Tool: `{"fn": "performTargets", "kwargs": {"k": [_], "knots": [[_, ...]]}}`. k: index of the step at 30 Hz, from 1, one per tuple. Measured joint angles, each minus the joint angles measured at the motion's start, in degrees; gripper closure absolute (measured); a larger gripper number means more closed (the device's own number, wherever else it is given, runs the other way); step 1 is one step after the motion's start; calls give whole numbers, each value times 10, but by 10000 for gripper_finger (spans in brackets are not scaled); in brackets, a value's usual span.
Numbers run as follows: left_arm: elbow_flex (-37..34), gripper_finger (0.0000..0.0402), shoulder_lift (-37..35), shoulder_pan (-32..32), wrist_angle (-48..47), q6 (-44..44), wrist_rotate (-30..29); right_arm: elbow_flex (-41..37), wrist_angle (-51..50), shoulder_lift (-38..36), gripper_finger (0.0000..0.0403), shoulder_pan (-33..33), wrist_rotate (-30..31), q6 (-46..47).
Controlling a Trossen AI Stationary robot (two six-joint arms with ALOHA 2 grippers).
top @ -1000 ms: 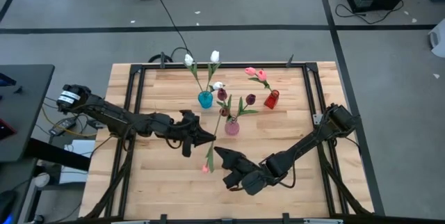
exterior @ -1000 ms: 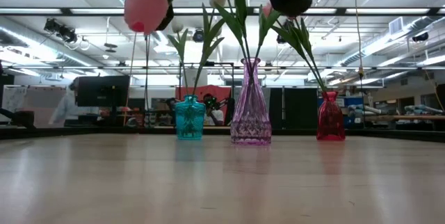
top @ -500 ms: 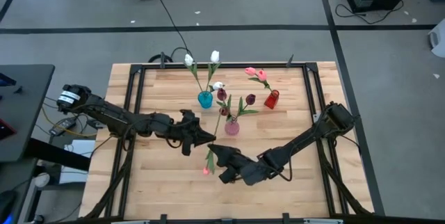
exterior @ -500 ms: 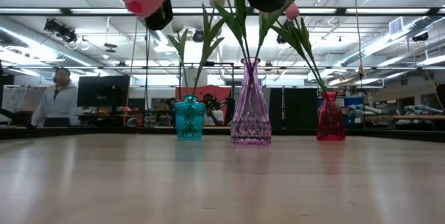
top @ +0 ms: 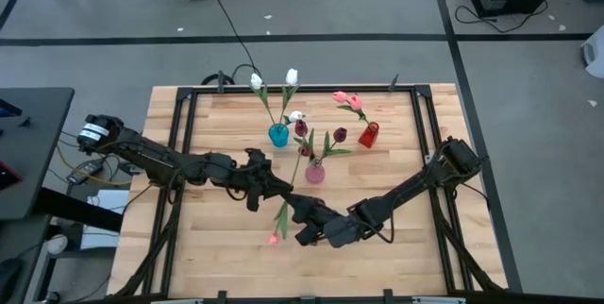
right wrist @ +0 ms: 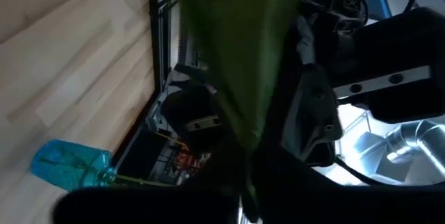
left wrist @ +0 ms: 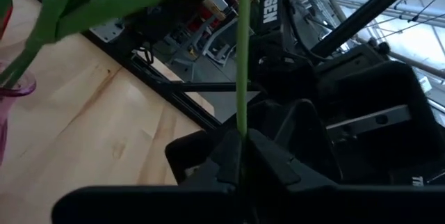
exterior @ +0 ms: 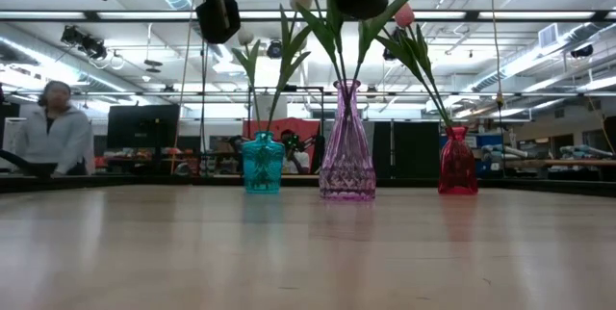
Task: Sort flowers into vase by color
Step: Put the pink tulip into the red vase
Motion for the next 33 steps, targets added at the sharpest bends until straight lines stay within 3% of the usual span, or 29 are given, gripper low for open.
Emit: {"fn": "performTargets", "kwargs": {"k": [3,10,24,33], "knots": [[0,376,0,0,-1,5,5,0,1,0,388,4,-3,0],[0,361,0,0,2,80,4,0,17,-1,378,9,-5,19],[0,216,-13,4,-14,212,2,0,55,-1,384,38,13,12],[-31,208,-73,-2,-14,300,-38,0,109,-1,385,53,15,-34]]}}
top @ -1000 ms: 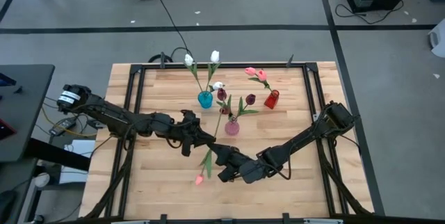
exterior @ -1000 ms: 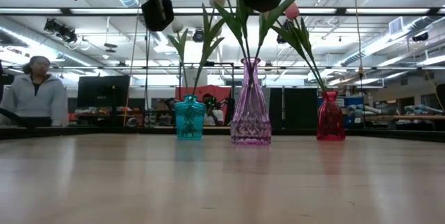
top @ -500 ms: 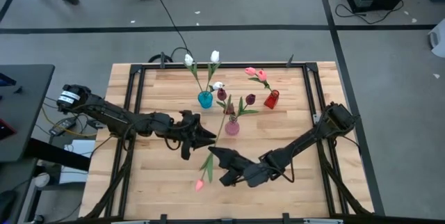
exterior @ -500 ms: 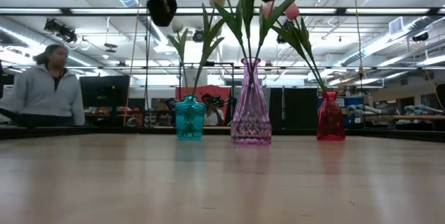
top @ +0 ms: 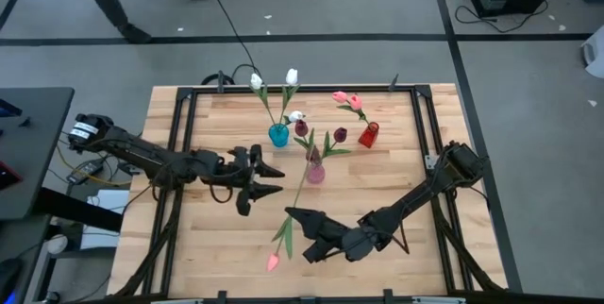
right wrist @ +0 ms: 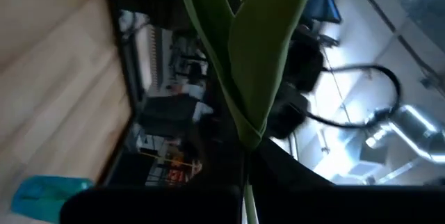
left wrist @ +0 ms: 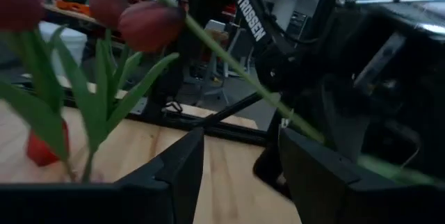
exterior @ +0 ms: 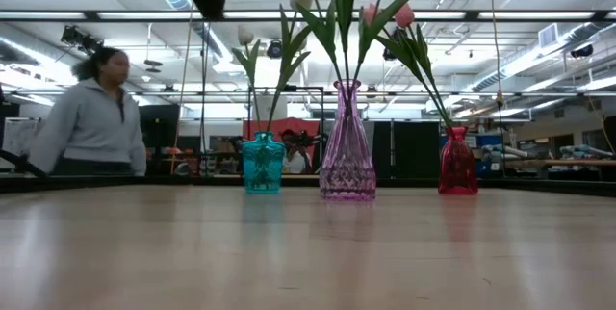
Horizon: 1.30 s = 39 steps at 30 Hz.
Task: Sort flowers into vase by color
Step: Put the pink tulip into the red vase
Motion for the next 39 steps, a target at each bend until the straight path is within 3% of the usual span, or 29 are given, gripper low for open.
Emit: {"fn": "performTargets", "kwargs": {"k": [5,15,21,24,31,35,39], "knots": [[-31,208,-26,0,0,18,-17,0,102,0,384,-11,-17,-67],[-45,208,-28,0,-5,20,-23,0,407,0,383,-58,-143,-247],[-45,208,-28,-3,-6,21,-22,0,554,-27,384,-86,-97,-222],[-45,208,-28,-3,-8,21,-21,0,552,-50,385,-97,-61,-210],[-45,208,-28,-3,-7,21,-21,1,524,-112,385,-104,-58,-206],[-45,208,-28,-3,-6,21,-21,1,419,-128,385,-105,-59,-200],[-45,208,-28,-3,-5,21,-21,0,248,-143,384,-104,-82,-190]]}}
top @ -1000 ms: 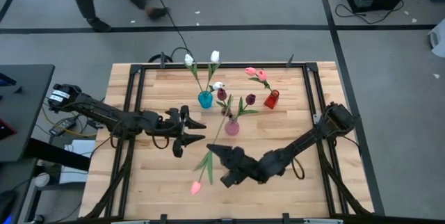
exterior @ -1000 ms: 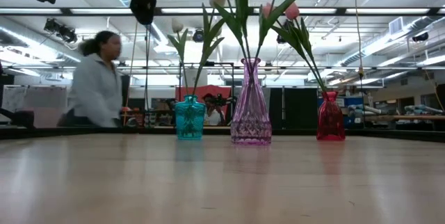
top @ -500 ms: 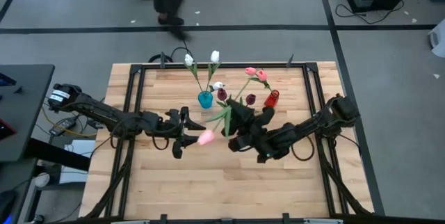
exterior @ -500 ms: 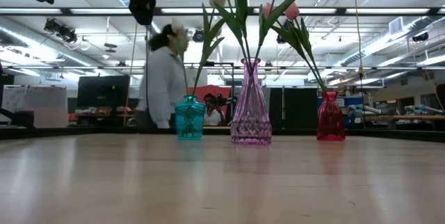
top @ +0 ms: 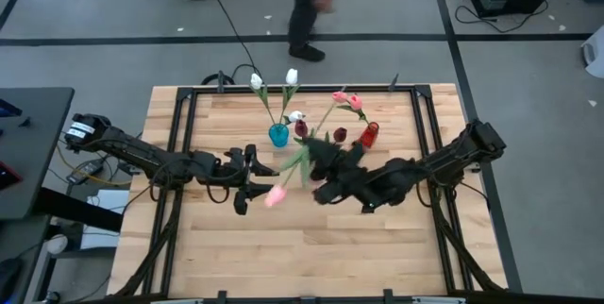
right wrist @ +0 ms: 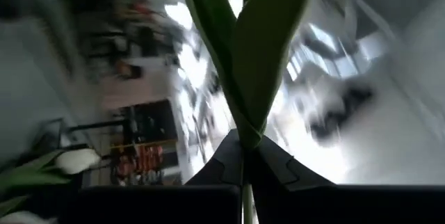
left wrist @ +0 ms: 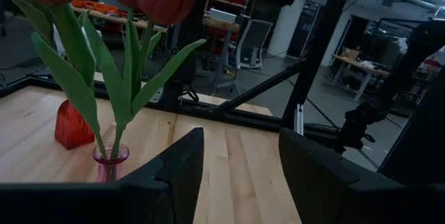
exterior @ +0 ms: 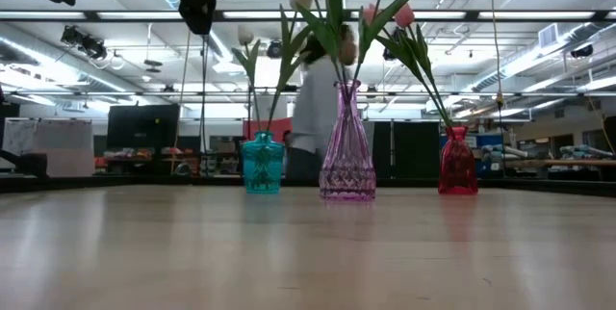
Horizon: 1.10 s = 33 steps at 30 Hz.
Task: Sort flowers into vase by color
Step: Put the pink tulip into the red vase
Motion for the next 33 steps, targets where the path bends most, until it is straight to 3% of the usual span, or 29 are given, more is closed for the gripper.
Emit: {"fn": "performTargets", "kwargs": {"k": [4,6,10,18,25,33], "knots": [[0,208,0,0,0,0,0,0,-220,-8,384,-4,-51,14],[0,208,0,0,0,0,0,-1,-272,-11,384,-10,-56,16],[0,208,0,1,1,0,-5,-1,-294,-32,383,-36,-19,33],[0,208,0,1,4,52,-41,0,-297,-104,383,-97,-48,47],[0,208,0,1,11,92,-94,0,-301,-158,383,-163,-59,182],[0,208,0,1,20,95,-95,0,-395,-209,385,-222,-71,357]]}}
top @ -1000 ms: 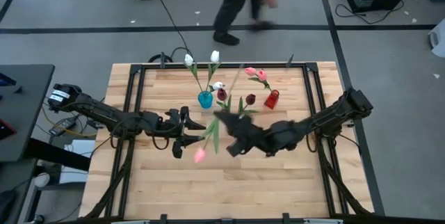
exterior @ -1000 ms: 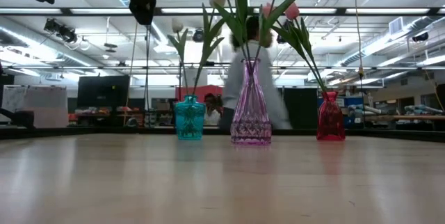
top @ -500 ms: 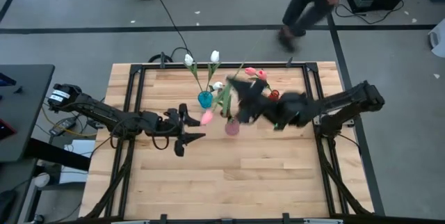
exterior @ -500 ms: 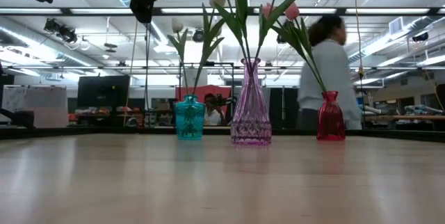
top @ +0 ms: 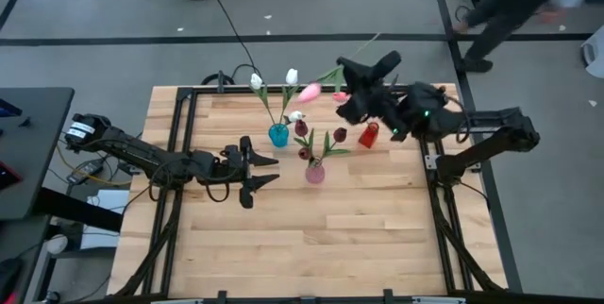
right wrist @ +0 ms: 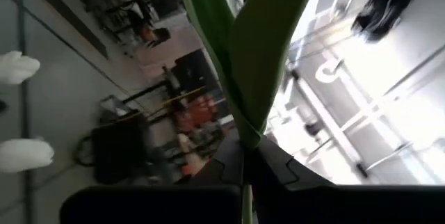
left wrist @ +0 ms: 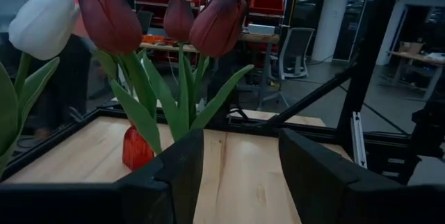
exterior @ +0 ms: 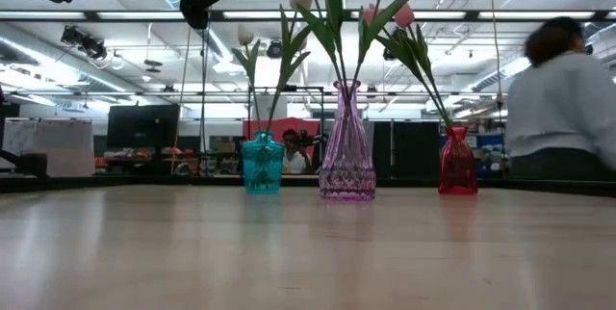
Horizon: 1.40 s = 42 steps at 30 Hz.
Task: Sort flowers into vase by color
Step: Put the pink tulip into the red vase
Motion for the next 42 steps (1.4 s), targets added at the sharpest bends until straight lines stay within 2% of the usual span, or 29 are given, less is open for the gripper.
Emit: {"fn": "performTargets", "kwargs": {"k": [4,8,16,25,34,42], "knots": [[0,208,0,0,-3,-3,0,0,-70,-29,385,-35,-50,124],[0,208,0,0,-4,-5,0,0,-100,-45,385,-62,-91,208],[0,208,0,0,-18,-19,1,0,-121,-71,385,-74,-90,307],[0,208,0,0,-34,-23,2,0,-176,-143,386,-79,-89,443],[0,208,0,0,-33,-24,2,0,-307,-189,386,-101,-165,574],[0,208,0,0,-37,-24,3,0,-357,-212,386,-107,-168,629]]}}
